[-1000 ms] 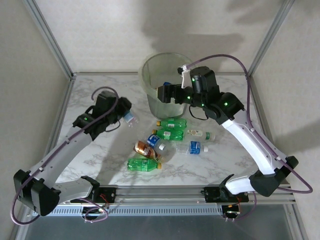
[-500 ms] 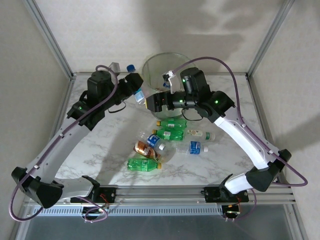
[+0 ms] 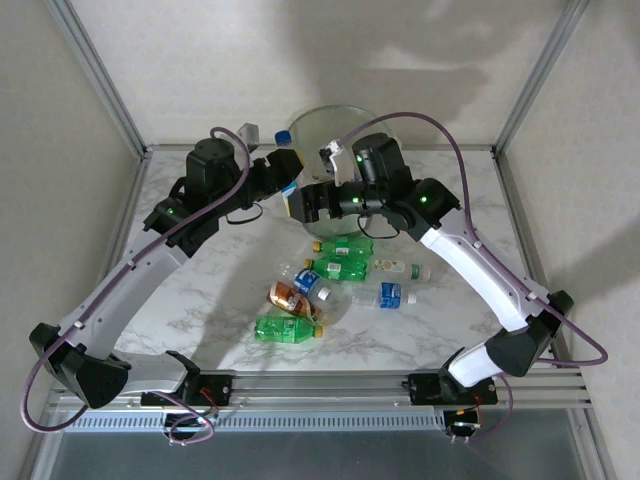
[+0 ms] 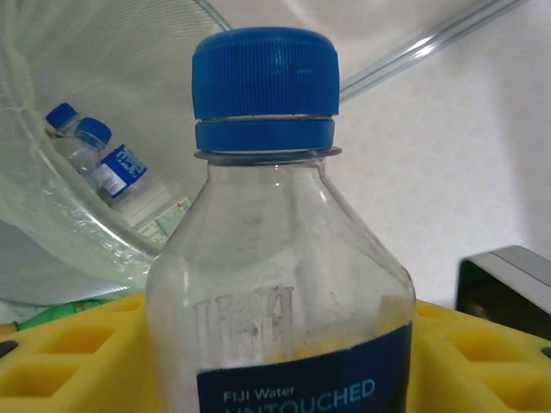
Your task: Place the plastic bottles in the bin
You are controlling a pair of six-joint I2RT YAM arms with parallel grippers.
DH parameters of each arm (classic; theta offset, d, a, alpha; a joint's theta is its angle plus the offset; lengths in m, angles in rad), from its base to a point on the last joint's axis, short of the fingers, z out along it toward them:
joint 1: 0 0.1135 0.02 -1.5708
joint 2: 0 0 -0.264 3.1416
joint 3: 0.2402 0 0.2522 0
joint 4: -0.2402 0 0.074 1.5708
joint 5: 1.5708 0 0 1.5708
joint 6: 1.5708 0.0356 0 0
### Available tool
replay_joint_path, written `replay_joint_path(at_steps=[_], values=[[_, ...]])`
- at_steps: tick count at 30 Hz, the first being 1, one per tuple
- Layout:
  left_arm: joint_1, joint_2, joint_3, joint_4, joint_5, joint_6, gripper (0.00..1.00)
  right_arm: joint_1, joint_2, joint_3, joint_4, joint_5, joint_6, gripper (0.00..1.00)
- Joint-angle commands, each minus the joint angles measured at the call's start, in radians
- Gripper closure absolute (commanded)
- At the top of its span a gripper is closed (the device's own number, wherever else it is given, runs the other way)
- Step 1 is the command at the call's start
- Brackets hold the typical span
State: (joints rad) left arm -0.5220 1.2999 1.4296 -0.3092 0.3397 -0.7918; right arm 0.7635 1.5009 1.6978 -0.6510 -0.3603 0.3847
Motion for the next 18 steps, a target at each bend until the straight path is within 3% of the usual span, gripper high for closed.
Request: replay_joint_path(at_steps=[1, 9, 18], values=[[-0.007, 0.001, 0.029, 0.039, 0.054, 0.007, 0.40, 0.009, 0.013, 0.052, 0.003, 0.005, -0.015, 0.08], [-0.009, 0.009, 0.031, 0.036, 0.068, 0.010, 0.40, 0.010, 0.022, 0.062, 0.012, -0.005, -0.015, 0.15], [-0.009, 0.017, 0.032, 0.051, 0.078, 0.002, 0.40, 0.010, 0.016, 0.053, 0.014, 0.004, -0.014, 0.30]])
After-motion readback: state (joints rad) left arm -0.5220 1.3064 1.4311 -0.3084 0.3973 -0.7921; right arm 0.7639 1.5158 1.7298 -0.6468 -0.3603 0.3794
